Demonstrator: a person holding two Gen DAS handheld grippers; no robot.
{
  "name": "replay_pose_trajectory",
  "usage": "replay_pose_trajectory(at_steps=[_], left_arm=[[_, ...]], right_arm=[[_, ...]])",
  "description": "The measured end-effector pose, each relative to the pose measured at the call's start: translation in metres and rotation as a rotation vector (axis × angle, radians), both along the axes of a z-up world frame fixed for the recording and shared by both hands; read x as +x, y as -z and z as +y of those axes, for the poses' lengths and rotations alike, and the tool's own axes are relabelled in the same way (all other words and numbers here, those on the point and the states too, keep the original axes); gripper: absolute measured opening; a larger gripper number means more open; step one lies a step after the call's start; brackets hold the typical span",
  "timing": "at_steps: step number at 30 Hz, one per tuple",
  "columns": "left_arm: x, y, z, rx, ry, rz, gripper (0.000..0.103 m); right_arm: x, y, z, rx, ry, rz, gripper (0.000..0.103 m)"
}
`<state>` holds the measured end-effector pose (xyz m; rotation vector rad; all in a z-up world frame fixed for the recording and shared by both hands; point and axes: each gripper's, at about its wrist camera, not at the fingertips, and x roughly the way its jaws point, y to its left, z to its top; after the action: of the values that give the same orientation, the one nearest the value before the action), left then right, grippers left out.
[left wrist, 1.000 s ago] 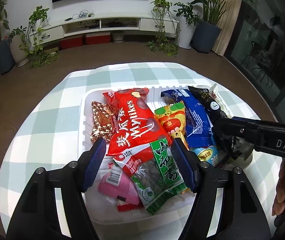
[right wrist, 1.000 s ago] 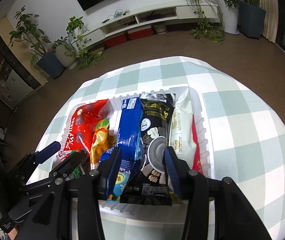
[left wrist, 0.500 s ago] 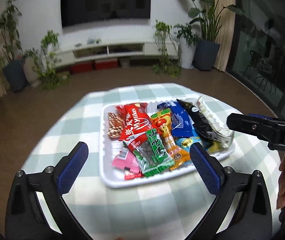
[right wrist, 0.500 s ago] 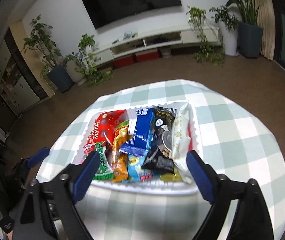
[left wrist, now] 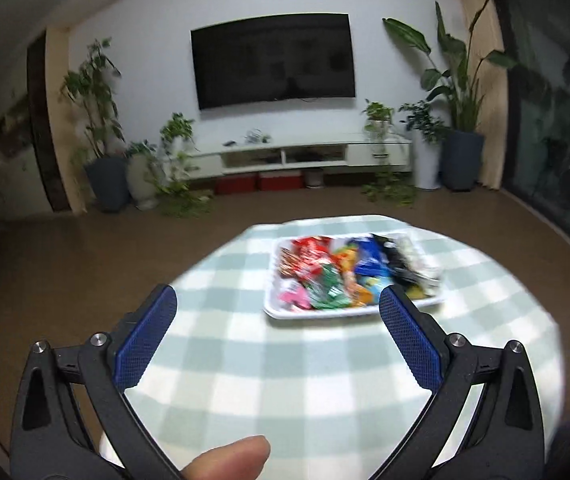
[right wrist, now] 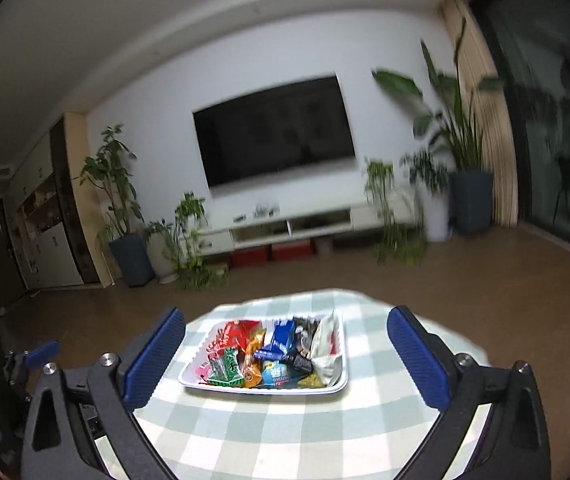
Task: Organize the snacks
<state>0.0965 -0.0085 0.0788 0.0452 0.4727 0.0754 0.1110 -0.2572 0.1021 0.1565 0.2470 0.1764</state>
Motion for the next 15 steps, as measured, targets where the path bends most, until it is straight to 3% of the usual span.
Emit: replay_pose_trajectory(at_steps=[3,8,15], left_arm=[[-0.027,-0.006,-0.004,-0.025,0.019,0.010,0.103],[-0.061,-0.006,-0.007,-0.076,0.039,0.071,0.103],[-0.081,0.004,-0.010,-0.109,0.042,0.133,0.103]], right_arm=[[-0.023,-0.004,-0.002,-0.002,-0.007,0.019,0.103],[-0.042,0.008,-0.006,0.017,0.013,0.155,0.103],[-0.067,0.020,0.004,-0.011,0.009,0.185,0.103]])
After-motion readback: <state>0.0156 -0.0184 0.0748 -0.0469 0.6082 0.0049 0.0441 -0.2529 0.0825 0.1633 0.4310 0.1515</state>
